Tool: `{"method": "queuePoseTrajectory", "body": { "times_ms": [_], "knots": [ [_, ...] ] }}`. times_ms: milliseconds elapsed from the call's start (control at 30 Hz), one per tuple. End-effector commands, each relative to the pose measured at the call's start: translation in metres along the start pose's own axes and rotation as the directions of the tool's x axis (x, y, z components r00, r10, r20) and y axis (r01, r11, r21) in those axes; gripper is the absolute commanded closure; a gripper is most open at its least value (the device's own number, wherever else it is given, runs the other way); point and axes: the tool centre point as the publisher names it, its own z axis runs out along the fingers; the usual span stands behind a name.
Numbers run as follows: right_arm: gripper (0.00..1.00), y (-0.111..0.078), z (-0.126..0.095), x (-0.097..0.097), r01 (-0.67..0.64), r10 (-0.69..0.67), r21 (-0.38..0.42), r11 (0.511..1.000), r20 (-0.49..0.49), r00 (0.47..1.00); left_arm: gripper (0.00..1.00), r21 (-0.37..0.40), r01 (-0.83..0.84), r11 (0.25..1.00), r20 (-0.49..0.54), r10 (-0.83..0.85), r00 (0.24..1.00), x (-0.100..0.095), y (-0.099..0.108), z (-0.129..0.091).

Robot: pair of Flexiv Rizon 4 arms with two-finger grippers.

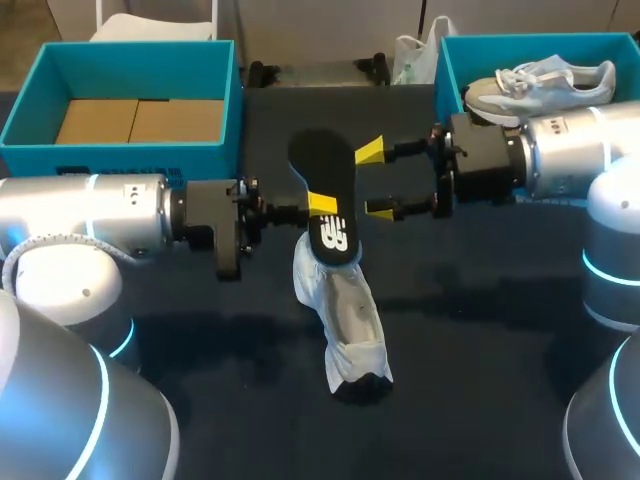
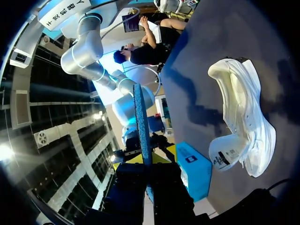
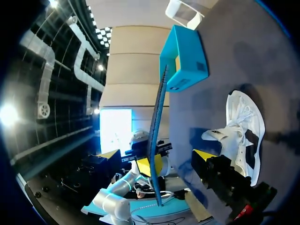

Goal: Take the shoe out of the shoebox, open the shoe tongue, remove and reinsert the insole, then place the shoe into the shoebox

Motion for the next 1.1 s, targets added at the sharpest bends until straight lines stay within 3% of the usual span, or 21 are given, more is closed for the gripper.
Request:
{"method": "queuePoseTrajectory", "body": {
  "times_ms": [33, 300, 367, 400, 433, 567, 967, 1100],
  "knots": [
    [0.00, 0.002, 0.009, 0.000, 0.003, -0.003, -0.005, 1.000, -0.001, 1.000, 1.00, 0.004, 0.001, 1.000, -0.007, -0.001, 1.000, 0.002, 0.000, 0.008],
    [0.00, 0.006, 0.013, 0.003, 0.015, -0.015, -0.007, 1.000, 0.015, 1.000, 1.00, 0.014, 0.007, 1.000, -0.010, -0.007, 1.000, 0.003, -0.001, 0.011],
    [0.10, 0.007, 0.014, 0.004, 0.022, -0.022, -0.005, 1.000, 0.024, 0.999, 1.00, 0.014, 0.007, 1.000, -0.010, -0.007, 1.000, 0.003, -0.001, 0.011],
    [0.26, 0.006, 0.015, 0.004, 0.026, -0.026, 0.001, 1.000, 0.025, 0.999, 1.00, 0.014, 0.007, 1.000, -0.010, -0.007, 1.000, 0.003, -0.001, 0.011],
    [0.34, 0.006, 0.016, 0.004, 0.027, -0.027, 0.003, 1.000, 0.026, 0.999, 1.00, 0.014, 0.007, 1.000, -0.010, -0.007, 1.000, 0.003, -0.001, 0.011],
    [0.51, 0.006, 0.019, 0.000, 0.037, -0.037, 0.017, 0.999, 0.024, 0.999, 1.00, 0.014, 0.007, 1.000, -0.010, -0.007, 1.000, 0.003, -0.001, 0.011],
    [0.58, 0.009, 0.024, 0.001, 0.056, -0.057, 0.028, 0.998, 0.021, 0.998, 1.00, 0.014, 0.007, 1.000, -0.010, -0.007, 1.000, 0.003, -0.001, 0.011],
    [0.65, 0.009, 0.024, 0.001, 0.061, -0.062, 0.030, 0.998, 0.015, 0.998, 1.00, 0.014, 0.007, 1.000, -0.010, -0.007, 1.000, 0.003, -0.001, 0.011]
  ]
}}
